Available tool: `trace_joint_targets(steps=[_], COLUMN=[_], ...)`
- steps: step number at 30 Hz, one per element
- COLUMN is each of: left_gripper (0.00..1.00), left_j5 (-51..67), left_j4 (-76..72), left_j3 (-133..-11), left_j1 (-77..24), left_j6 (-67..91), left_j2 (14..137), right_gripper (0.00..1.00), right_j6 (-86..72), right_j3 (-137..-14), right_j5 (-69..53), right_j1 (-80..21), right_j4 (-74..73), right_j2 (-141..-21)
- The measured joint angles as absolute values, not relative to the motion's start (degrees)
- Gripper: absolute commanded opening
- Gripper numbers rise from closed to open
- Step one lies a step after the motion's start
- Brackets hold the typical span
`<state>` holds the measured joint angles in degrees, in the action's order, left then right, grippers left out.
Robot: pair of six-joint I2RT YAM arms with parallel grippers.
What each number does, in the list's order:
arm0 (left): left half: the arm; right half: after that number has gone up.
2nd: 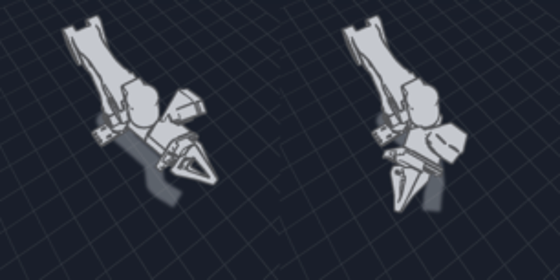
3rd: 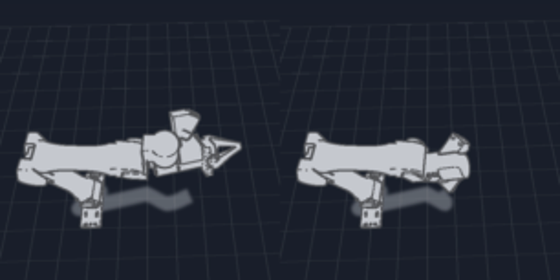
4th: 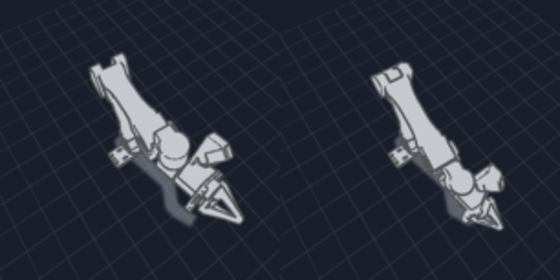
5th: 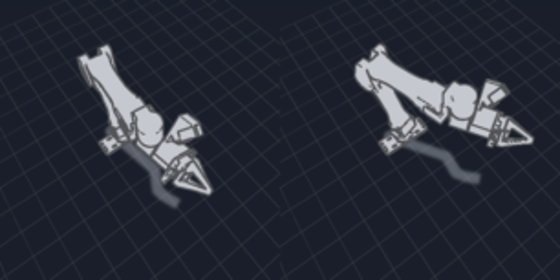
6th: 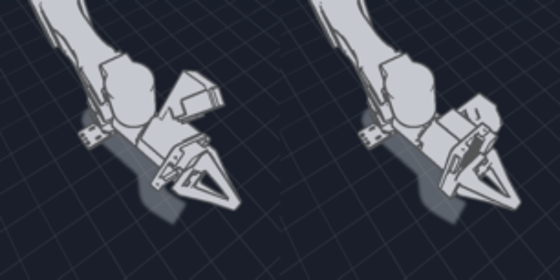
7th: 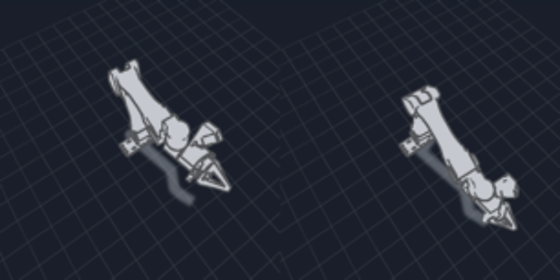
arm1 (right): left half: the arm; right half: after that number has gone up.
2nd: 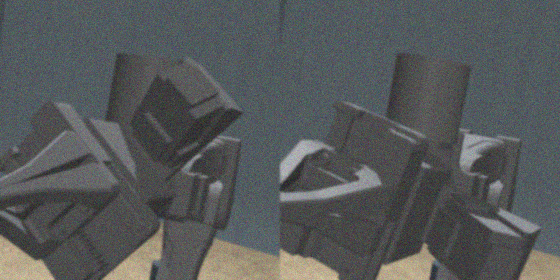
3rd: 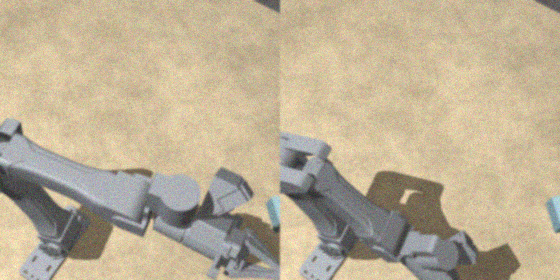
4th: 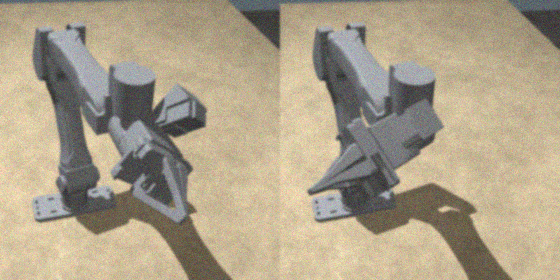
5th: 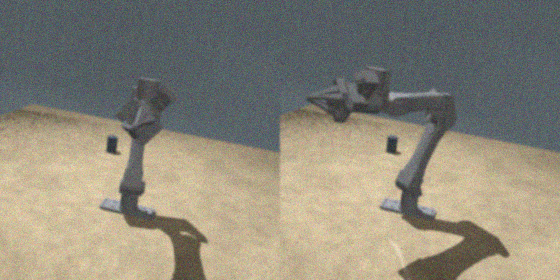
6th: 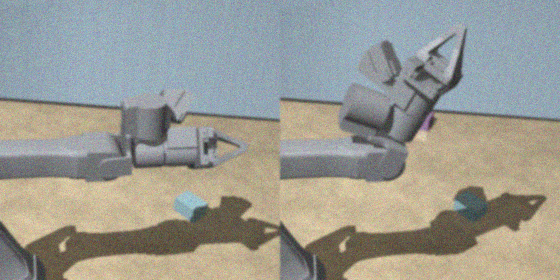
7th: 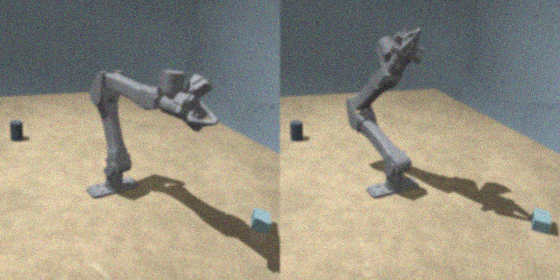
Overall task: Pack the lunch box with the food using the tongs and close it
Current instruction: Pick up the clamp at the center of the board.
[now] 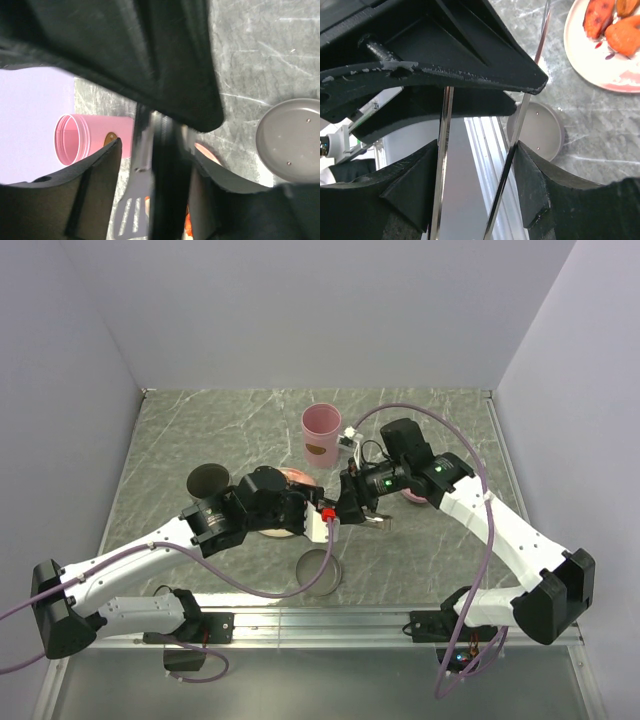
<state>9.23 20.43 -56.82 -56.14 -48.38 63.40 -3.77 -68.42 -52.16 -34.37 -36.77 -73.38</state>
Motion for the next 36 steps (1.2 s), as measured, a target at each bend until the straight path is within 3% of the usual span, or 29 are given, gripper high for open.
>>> trace_joint_targets(steps=[16,36], left_gripper=[0.34,0.26], left_j5=[7.66,5.91], left_j4=[20.91,21.98], left_j3=[-57.67,-57.54], left_j1=[-56.90,-58.04], left_j6=[-48.40,-49.84], left_j2=[64.71,64.84], right_gripper=[0.66,0.68], right_j6=[-3.57,-5.54], right_j3=[-66.72,-66.04], right_j5=[-52.62,-54.39], right_j1=[-34.37,-34.06], right_j4=[-36.71,-35.99], right_j2=[-72.27,-72.82])
